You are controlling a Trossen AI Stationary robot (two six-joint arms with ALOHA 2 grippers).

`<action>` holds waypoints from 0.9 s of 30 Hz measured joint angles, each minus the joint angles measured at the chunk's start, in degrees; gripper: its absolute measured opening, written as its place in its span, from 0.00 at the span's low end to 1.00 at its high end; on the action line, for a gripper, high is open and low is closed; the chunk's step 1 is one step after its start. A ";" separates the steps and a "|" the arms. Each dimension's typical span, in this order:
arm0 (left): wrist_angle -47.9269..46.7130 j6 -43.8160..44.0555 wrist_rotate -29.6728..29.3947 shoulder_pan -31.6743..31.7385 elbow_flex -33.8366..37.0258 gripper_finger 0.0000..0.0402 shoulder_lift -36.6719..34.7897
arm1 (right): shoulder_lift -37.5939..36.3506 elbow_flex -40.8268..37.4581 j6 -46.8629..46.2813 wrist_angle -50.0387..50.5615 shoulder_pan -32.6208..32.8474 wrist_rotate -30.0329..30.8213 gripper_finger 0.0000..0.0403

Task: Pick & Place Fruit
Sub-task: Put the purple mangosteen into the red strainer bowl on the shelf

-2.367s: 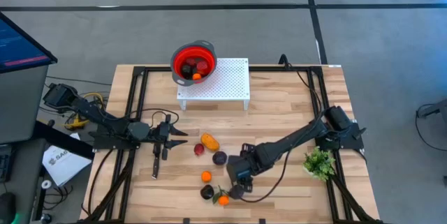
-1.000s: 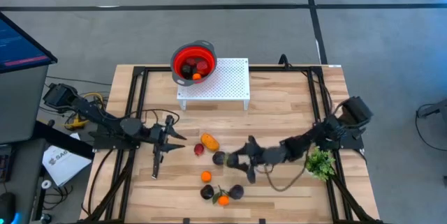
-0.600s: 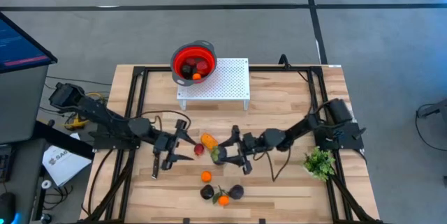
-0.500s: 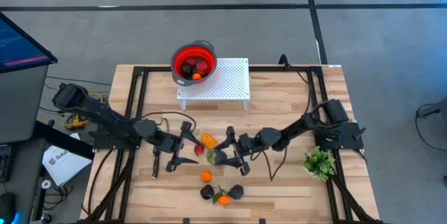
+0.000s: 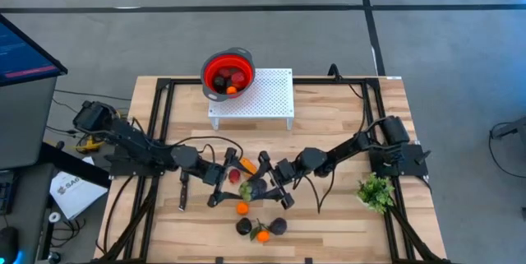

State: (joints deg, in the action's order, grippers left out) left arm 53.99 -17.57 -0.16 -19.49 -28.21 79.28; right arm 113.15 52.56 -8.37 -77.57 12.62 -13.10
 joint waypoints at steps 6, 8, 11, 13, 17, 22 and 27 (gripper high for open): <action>1.62 0.00 -0.04 -0.15 -1.17 0.82 1.66 | -0.04 -0.04 0.40 -0.37 0.09 -0.24 0.57; 2.03 -0.35 0.02 -0.15 -1.17 0.82 1.77 | -0.07 -0.04 0.40 -0.31 0.09 -0.23 0.57; 1.89 -1.26 0.09 -0.15 -1.16 0.84 1.47 | -0.07 -0.04 0.42 -0.17 0.09 -0.18 0.57; 1.87 -1.46 0.13 -0.15 -1.17 0.85 1.45 | -0.07 -0.02 0.77 -0.02 0.17 -0.07 0.57; 1.58 -3.19 -0.01 -0.13 -1.15 0.87 1.45 | -0.07 -0.02 0.86 0.31 0.22 0.08 0.57; 1.56 -5.99 -1.90 -0.17 -0.98 0.88 1.41 | 0.04 -0.02 0.55 0.60 0.22 0.33 0.57; 1.32 -8.61 -2.49 -0.77 -0.98 0.88 0.93 | 0.06 -0.02 0.38 0.66 0.20 0.59 0.57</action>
State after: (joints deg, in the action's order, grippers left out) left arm 55.30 -26.18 -2.65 -20.26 -29.19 80.21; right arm 113.21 52.53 -7.99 -76.90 12.82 -12.51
